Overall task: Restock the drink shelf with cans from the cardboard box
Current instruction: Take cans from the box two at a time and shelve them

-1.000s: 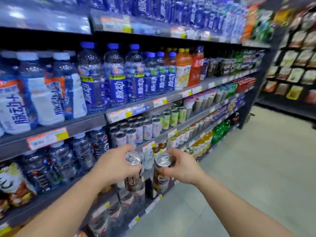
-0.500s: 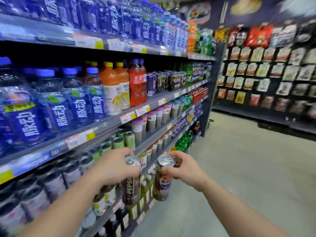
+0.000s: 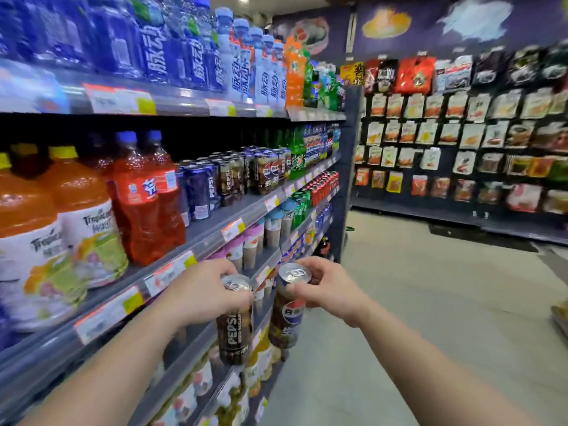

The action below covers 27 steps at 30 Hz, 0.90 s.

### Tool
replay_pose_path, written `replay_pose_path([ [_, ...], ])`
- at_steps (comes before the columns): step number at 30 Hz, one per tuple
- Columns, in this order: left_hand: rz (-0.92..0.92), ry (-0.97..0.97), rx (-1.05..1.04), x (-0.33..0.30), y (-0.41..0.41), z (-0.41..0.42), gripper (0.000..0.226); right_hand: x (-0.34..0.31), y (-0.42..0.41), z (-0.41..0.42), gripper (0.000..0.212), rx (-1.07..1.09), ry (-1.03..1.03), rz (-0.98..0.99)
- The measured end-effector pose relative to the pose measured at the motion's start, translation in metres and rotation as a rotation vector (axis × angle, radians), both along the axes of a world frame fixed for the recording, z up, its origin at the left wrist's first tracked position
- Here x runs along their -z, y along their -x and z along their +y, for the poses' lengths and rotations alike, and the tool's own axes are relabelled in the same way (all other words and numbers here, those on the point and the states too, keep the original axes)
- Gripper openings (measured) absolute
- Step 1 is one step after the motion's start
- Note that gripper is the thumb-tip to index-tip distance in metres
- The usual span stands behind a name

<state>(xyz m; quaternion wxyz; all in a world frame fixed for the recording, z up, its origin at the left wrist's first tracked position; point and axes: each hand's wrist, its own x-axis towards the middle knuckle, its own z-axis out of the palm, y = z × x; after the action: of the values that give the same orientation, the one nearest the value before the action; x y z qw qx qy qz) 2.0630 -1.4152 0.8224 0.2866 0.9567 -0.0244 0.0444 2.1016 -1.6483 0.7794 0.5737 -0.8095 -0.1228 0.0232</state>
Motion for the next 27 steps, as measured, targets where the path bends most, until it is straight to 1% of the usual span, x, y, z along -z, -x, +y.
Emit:
replay_pose_path([
  [4, -0.004, -0.013, -0.055, -0.005, -0.061, -0.027, 0.030, -0.007, -0.080, -0.026, 0.068, -0.036, 0.020, -0.044],
  [7, -0.022, -0.001, -0.118, -0.005, -0.103, -0.051, 0.033, -0.013, -0.138, -0.050, 0.075, -0.099, 0.054, -0.073],
  [11, -0.049, 0.014, -0.208, -0.010, -0.150, -0.082, 0.030, -0.026, -0.206, -0.078, 0.087, -0.186, 0.081, -0.071],
  [13, -0.063, 0.036, -0.268, -0.015, -0.168, -0.094, 0.027, -0.033, -0.237, -0.087, 0.085, -0.235, 0.087, -0.069],
  [16, -0.057, 0.029, -0.329, -0.027, -0.191, -0.102, 0.029, -0.041, -0.276, -0.089, 0.074, -0.265, 0.093, -0.091],
  [19, -0.091, 0.034, -0.367, -0.041, -0.216, -0.098, 0.032, -0.049, -0.311, -0.080, 0.067, -0.300, 0.064, -0.072],
  [21, -0.125, 0.048, -0.391, -0.054, -0.232, -0.092, 0.031, -0.060, -0.331, -0.069, 0.047, -0.331, 0.045, -0.067],
  [22, -0.153, 0.049, -0.408, -0.061, -0.240, -0.090, 0.030, -0.066, -0.341, -0.062, 0.044, -0.342, 0.034, -0.072],
  [24, -0.230, 0.029, -0.440, -0.075, -0.258, -0.083, 0.028, -0.077, -0.363, -0.047, 0.058, -0.348, 0.044, -0.116],
  [27, -0.266, 0.021, -0.467, -0.094, -0.287, -0.066, 0.027, -0.095, -0.390, -0.023, 0.058, -0.365, 0.015, -0.147],
])
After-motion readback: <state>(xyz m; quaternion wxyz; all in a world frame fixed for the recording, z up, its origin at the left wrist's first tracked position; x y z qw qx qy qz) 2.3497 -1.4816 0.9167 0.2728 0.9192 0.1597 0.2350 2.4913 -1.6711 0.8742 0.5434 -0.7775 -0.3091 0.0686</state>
